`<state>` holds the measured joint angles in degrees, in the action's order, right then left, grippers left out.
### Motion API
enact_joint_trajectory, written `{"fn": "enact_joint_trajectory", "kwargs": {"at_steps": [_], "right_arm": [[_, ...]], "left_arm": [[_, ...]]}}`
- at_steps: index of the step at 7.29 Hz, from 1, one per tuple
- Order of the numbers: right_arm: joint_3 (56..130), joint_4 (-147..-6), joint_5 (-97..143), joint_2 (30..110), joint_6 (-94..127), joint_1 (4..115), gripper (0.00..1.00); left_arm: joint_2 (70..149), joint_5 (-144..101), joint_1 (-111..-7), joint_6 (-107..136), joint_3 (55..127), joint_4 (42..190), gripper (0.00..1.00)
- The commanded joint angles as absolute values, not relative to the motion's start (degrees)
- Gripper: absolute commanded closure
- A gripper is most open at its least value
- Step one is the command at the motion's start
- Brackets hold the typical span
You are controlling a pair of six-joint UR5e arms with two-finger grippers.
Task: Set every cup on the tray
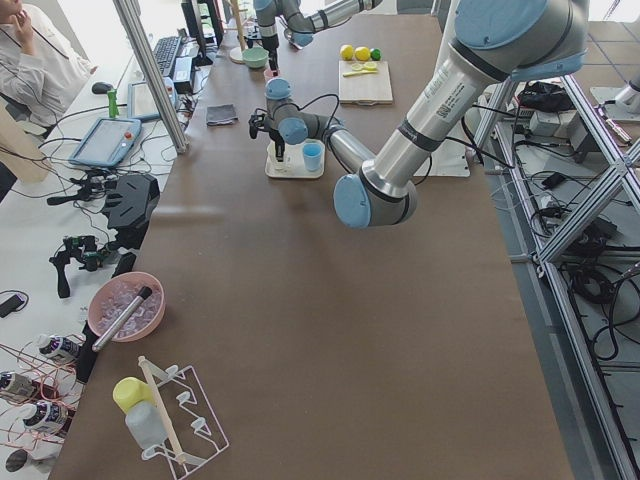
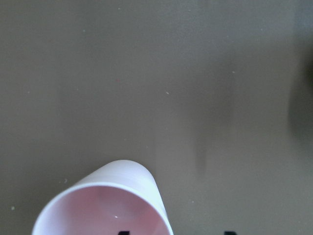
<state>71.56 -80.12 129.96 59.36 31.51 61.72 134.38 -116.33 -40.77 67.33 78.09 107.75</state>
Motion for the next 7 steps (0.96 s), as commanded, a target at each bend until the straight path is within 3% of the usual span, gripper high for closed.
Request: {"fn": "enact_joint_trajectory", "kwargs": {"at_steps": [1, 3, 7], "right_arm": [[72.95, -83.82, 131.56, 53.57, 34.95, 61.09, 1.0], [73.99, -84.73, 131.57, 48.18, 43.11, 56.19, 1.0], [75.68, -79.29, 127.56, 43.86, 58.0, 44.23, 1.0]], "left_arm": [[134.03, -118.72, -44.52, 64.98, 82.59, 100.35, 0.02], [129.41, -124.96, -52.26, 53.31, 90.58, 93.09, 0.02], [122.35, -126.56, -57.48, 41.41, 89.57, 93.95, 0.02]]}}
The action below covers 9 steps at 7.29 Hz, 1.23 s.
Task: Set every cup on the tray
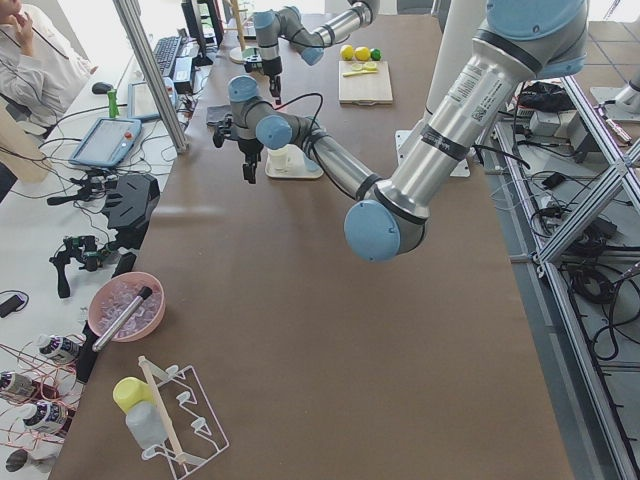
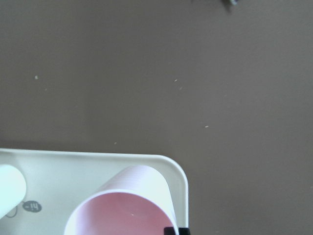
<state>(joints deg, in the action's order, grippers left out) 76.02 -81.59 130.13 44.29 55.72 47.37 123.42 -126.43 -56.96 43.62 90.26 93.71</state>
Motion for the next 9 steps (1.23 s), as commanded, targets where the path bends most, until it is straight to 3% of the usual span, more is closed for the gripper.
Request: {"fn": "enact_joint_trajectory", "kwargs": {"at_steps": [1, 2, 5, 9], "right_arm": [[75.59, -79.45, 126.49, 43.94, 58.01, 44.04, 0.87], [75.76, -79.28, 126.39, 44.29, 57.14, 44.03, 0.01], [79.17, -80.16, 137.15, 48.92, 50.68, 56.02, 0.0], [96.71, -81.03, 138.34, 77.35, 27.47, 70.11, 0.0]], "left_arm": [[122.26, -126.56, -57.48, 41.57, 89.56, 93.87, 0.02], [122.17, -126.56, -57.48, 41.4, 89.56, 93.52, 0.02], [113.95, -126.65, -61.5, 32.48, 92.97, 93.96, 0.02], [92.51, -129.26, -71.86, 11.46, 101.33, 98.06, 0.02]]}}
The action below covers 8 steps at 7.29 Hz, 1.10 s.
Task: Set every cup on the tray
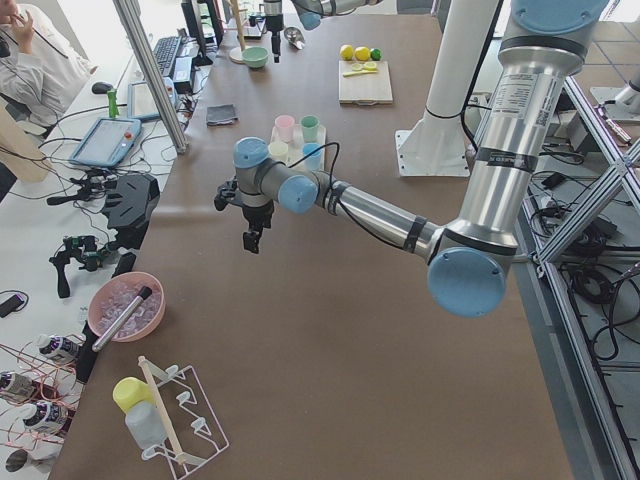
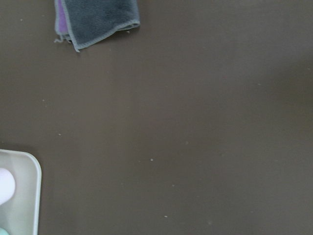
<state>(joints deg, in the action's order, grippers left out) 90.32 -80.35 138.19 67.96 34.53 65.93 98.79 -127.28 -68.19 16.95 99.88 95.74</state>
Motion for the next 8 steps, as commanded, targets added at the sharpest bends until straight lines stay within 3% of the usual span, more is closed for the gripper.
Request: {"fn": "enact_joint_trajectory", "kwargs": {"at_steps": [1, 3, 8], "right_arm": [[100.33, -81.56, 138.34, 83.7, 22.9, 73.88, 0.0], [99.5, -81.82, 137.38, 91.29, 8.08, 78.82, 0.0], [98.88, -81.3, 135.62, 93.17, 6.23, 80.86, 0.0]], "left_arm": [[86.54, -131.72, -74.33, 10.12, 101.34, 104.44, 0.02], [77.03, -131.92, -75.23, 10.46, 100.64, 116.67, 0.02], [76.2, -131.75, -75.06, 10.99, 100.46, 116.55, 0.02]]}}
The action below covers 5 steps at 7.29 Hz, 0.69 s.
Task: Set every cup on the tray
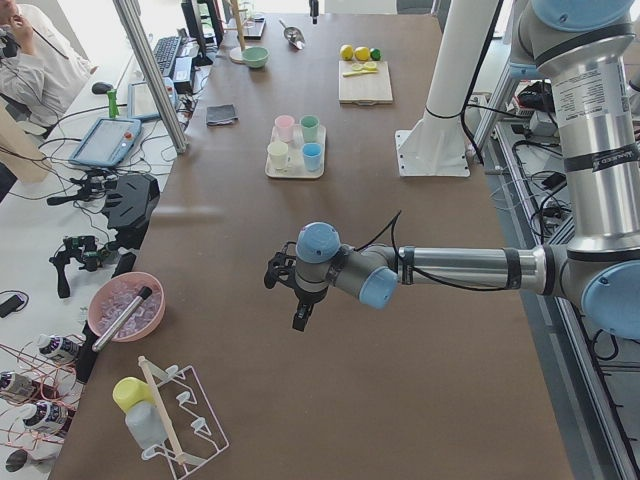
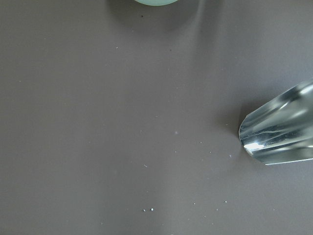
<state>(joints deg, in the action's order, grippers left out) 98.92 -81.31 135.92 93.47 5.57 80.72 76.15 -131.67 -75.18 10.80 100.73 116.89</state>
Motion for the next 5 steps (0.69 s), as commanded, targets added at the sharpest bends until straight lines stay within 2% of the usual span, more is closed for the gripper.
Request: {"fn": "enact_joint_trajectory", "kwargs": {"at_steps": [1, 5], "right_arm": [[98.79, -80.95, 135.7, 93.43, 6.15, 80.86, 0.0], [98.79, -81.12, 136.75, 93.78, 3.97, 80.86, 0.0]], "left_arm": [[76.64, -131.84, -75.06, 10.9, 99.59, 116.54, 0.02], [78.48, -136.38, -74.88, 10.72, 100.02, 109.71, 0.02]]}}
